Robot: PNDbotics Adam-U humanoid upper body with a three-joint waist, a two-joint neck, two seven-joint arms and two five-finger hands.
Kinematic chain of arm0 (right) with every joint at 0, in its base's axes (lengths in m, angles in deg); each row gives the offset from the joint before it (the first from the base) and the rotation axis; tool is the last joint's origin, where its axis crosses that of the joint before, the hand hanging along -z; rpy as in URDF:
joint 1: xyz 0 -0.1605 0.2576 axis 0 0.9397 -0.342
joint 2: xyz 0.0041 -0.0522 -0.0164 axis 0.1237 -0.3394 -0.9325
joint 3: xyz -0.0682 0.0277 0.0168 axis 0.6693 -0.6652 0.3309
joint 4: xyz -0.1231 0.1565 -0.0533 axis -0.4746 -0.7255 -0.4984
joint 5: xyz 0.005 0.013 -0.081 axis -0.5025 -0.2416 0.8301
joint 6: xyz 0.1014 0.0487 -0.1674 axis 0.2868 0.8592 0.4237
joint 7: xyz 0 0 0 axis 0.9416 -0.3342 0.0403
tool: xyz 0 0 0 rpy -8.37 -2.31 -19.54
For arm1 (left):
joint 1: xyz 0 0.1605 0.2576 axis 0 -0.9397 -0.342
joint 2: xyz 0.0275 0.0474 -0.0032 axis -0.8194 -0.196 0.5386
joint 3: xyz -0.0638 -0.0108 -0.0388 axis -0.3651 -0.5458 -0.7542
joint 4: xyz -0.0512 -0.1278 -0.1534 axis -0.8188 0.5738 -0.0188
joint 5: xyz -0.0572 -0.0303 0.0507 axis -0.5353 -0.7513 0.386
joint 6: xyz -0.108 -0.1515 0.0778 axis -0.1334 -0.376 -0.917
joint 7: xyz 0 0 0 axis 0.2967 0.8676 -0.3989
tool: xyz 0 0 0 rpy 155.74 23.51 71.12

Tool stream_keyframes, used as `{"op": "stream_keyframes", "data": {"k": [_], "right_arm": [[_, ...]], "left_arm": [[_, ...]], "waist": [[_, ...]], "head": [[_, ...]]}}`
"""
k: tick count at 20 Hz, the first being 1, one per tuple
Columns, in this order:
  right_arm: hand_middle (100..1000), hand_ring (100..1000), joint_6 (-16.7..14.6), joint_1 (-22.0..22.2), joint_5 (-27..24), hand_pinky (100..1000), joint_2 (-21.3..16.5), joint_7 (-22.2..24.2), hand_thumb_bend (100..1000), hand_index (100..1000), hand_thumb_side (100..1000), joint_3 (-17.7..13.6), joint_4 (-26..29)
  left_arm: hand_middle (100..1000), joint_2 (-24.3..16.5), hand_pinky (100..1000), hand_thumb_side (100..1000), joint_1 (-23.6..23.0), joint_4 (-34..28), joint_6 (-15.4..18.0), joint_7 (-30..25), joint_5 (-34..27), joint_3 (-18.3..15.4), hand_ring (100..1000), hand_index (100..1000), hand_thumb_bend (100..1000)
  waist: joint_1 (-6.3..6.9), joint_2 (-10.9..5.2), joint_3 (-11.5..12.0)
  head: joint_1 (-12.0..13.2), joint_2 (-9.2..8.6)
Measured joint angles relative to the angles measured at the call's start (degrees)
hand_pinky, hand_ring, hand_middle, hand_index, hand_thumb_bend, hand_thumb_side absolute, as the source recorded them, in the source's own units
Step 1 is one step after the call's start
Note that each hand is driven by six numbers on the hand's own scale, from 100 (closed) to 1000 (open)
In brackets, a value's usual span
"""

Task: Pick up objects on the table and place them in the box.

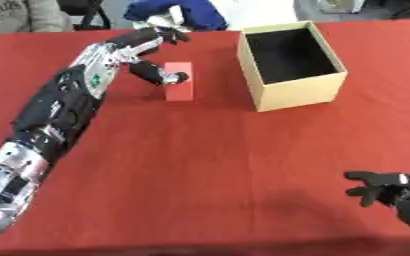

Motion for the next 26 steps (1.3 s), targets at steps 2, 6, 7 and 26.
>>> {"op": "stream_keyframes", "data": {"k": [2,6,7,26], "right_arm": [[572,937,0.0,0.0,0.0,841,0.0,0.0,100,812,553,0.0,0.0],[572,936,0.0,0.0,0.0,840,0.0,0.0,100,812,553,0.0,0.0],[572,936,0.0,0.0,0.0,840,0.0,0.0,100,812,553,0.0,0.0],[571,935,0.1,0.0,0.0,841,0.0,0.0,100,812,552,0.0,0.0]], "left_arm": [[881,0.0,1000,619,0.0,0.2,0.0,0.1,0.3,0.0,860,949,445],[858,0.5,1000,627,0.0,0.3,0.2,0.1,1.4,0.3,843,941,453],[847,0.5,1000,619,0.0,0.3,0.3,0.0,1.7,0.4,834,936,449],[484,1.5,1000,242,-0.5,0.7,0.1,2.5,5.5,0.7,526,790,147]], "waist": [[0.03,0.0,0.0],[0.14,0.0,-0.1],[0.16,0.0,-0.2],[0.29,0.0,0.2]], "head": [[0.0,0.0],[0.0,0.0],[0.0,0.0],[0.0,-0.01]]}}
